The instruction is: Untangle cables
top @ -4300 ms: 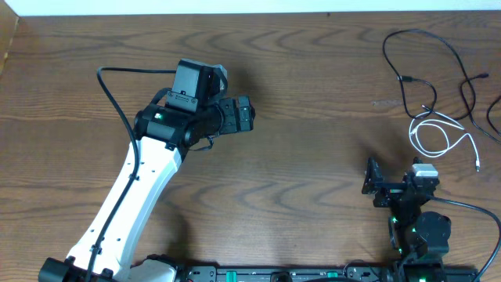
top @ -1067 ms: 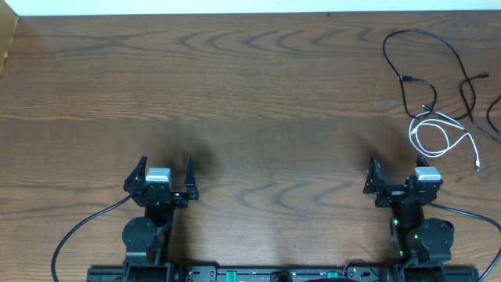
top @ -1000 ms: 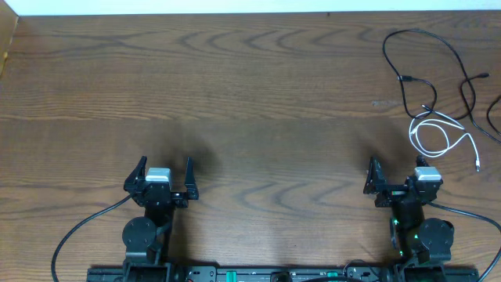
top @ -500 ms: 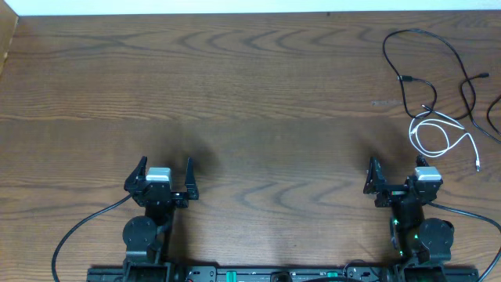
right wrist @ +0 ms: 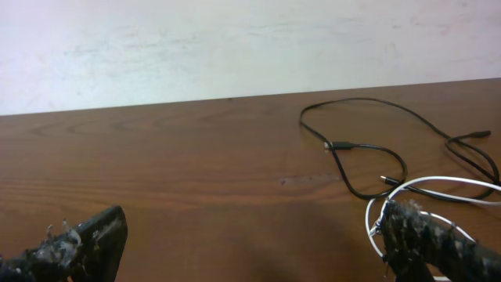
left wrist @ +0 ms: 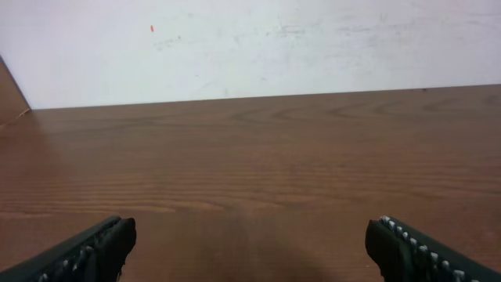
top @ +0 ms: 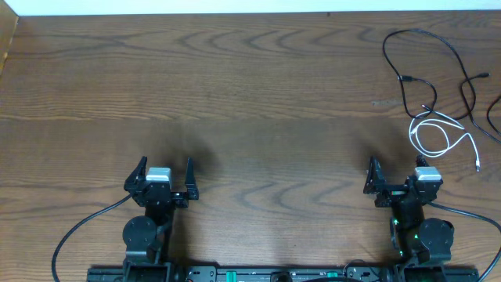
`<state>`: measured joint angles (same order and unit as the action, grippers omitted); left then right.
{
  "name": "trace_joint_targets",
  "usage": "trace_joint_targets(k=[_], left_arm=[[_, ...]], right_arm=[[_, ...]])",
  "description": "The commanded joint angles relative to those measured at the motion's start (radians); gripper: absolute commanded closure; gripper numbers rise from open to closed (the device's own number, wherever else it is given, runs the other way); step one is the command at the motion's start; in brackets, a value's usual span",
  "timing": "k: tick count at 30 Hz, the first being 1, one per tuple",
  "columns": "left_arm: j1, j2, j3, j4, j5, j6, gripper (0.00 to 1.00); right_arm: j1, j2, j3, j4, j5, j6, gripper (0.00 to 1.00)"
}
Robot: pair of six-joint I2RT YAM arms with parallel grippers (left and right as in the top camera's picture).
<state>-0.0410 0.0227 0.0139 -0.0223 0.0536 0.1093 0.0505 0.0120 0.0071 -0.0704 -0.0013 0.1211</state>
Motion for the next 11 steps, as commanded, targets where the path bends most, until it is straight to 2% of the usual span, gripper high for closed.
trace_joint_targets(k=[1,11], left_arm=[[0.003,0.002,-0.009,-0.048,-0.013,0.014,0.01],[0.003,0.002,-0.009,-0.048,-0.013,0.014,0.01]], right_arm=[[-0.008,-0.006,-0.002,-0.005,-0.002,-0.011,0.01],[-0.008,-0.006,-0.002,-0.005,-0.002,-0.011,0.01]])
